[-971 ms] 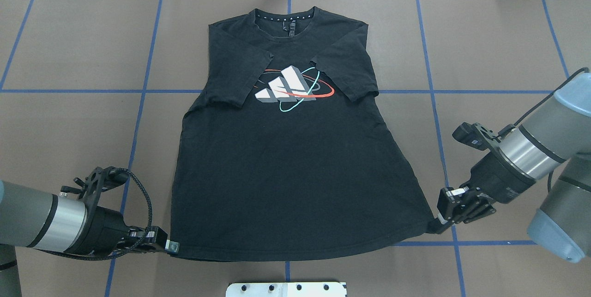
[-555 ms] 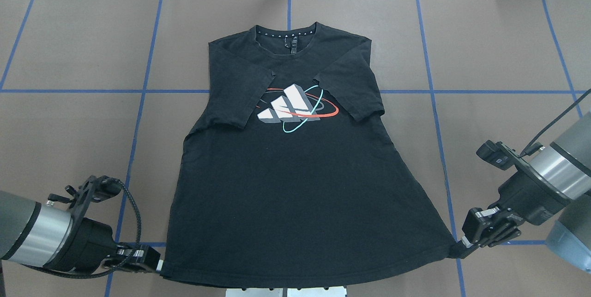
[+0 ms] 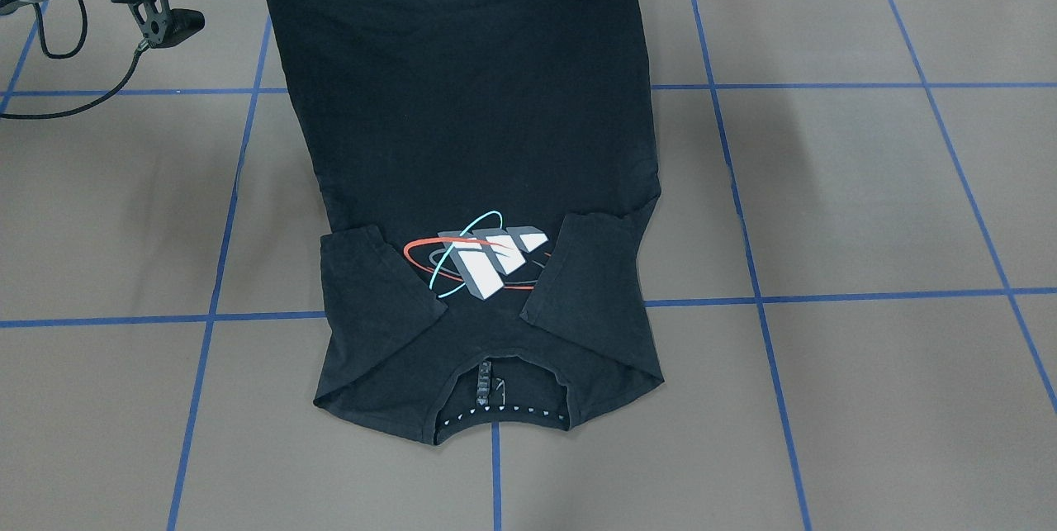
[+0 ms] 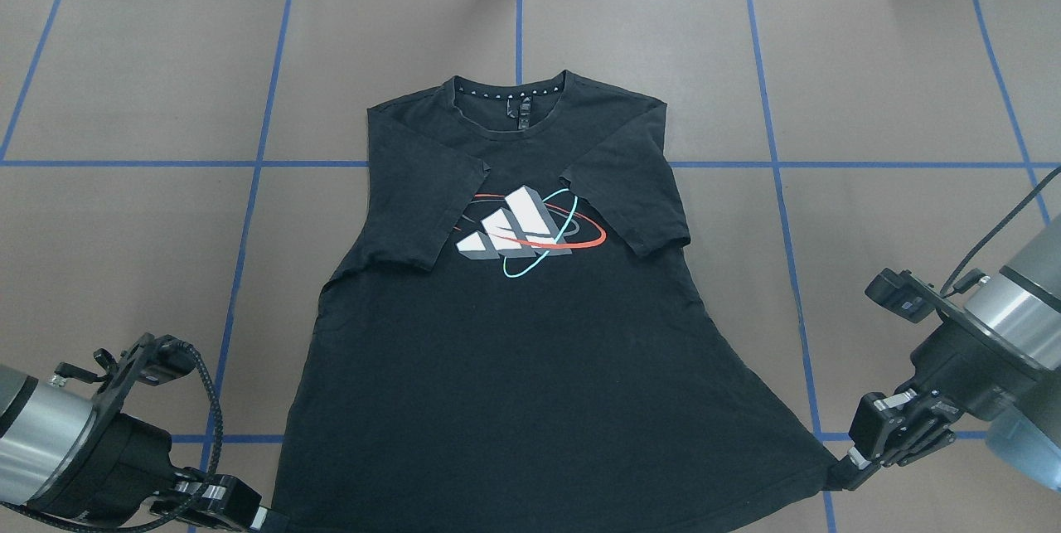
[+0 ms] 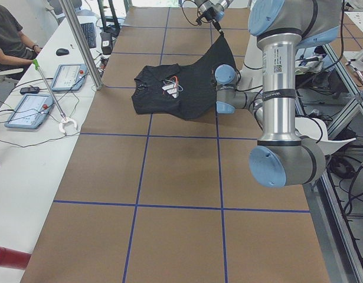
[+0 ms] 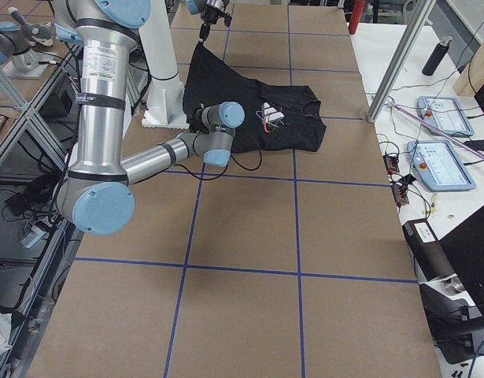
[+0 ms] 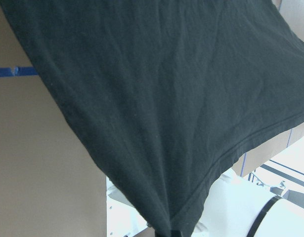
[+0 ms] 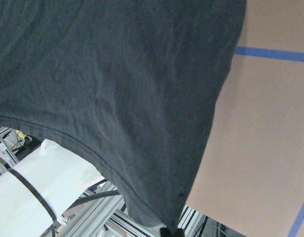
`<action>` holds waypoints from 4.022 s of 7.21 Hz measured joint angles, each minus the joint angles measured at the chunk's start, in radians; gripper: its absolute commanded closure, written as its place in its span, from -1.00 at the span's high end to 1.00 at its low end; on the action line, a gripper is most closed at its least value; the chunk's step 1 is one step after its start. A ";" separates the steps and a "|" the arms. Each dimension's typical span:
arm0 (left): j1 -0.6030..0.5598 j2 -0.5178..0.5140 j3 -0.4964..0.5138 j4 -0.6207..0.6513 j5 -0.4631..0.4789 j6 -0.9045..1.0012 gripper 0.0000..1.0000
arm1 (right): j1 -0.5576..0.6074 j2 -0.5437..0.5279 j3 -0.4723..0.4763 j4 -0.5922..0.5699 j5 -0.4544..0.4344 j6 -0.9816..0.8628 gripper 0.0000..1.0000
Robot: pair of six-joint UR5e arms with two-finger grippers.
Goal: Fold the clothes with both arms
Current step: 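Lift both hem corners with both grippers and raise them off the table, then carry both hem corners with both grippers toward the collar, folding the shirt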
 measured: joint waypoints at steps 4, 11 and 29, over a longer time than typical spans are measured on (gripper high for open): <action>-0.147 -0.089 0.090 0.003 0.006 0.007 -1.00 | 0.058 0.187 -0.156 -0.003 -0.142 0.009 -1.00; -0.421 -0.367 0.422 0.003 0.007 0.012 -1.00 | 0.313 0.506 -0.545 -0.004 -0.204 -0.011 -1.00; -0.556 -0.613 0.854 0.010 0.154 0.065 -1.00 | 0.369 0.732 -0.833 -0.101 -0.422 0.004 -1.00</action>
